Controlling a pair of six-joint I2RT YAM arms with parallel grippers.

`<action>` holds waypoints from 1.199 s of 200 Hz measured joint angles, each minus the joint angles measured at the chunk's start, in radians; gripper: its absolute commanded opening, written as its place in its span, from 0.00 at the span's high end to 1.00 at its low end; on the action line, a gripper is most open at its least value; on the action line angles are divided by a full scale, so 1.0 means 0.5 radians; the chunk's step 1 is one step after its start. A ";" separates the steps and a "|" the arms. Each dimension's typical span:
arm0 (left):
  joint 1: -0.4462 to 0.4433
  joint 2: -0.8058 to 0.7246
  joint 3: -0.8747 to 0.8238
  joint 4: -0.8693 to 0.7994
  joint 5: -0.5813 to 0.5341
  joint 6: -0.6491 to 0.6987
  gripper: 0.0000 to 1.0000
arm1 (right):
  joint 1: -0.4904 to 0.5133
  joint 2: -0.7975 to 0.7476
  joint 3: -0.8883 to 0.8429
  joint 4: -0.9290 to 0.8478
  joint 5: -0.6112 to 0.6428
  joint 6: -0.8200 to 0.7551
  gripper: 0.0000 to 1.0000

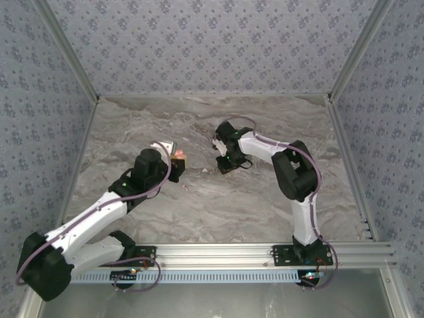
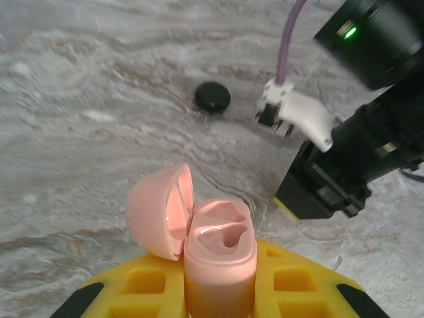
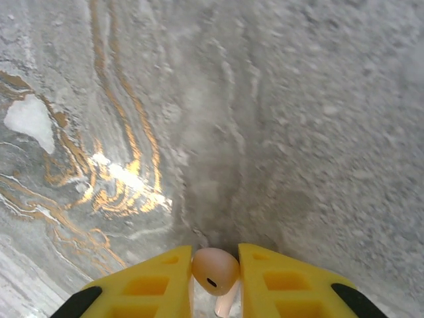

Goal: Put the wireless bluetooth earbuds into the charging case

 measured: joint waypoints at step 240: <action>-0.047 0.816 -0.333 1.730 0.606 -0.127 0.83 | -0.022 -0.961 -0.352 0.709 -0.473 0.352 0.78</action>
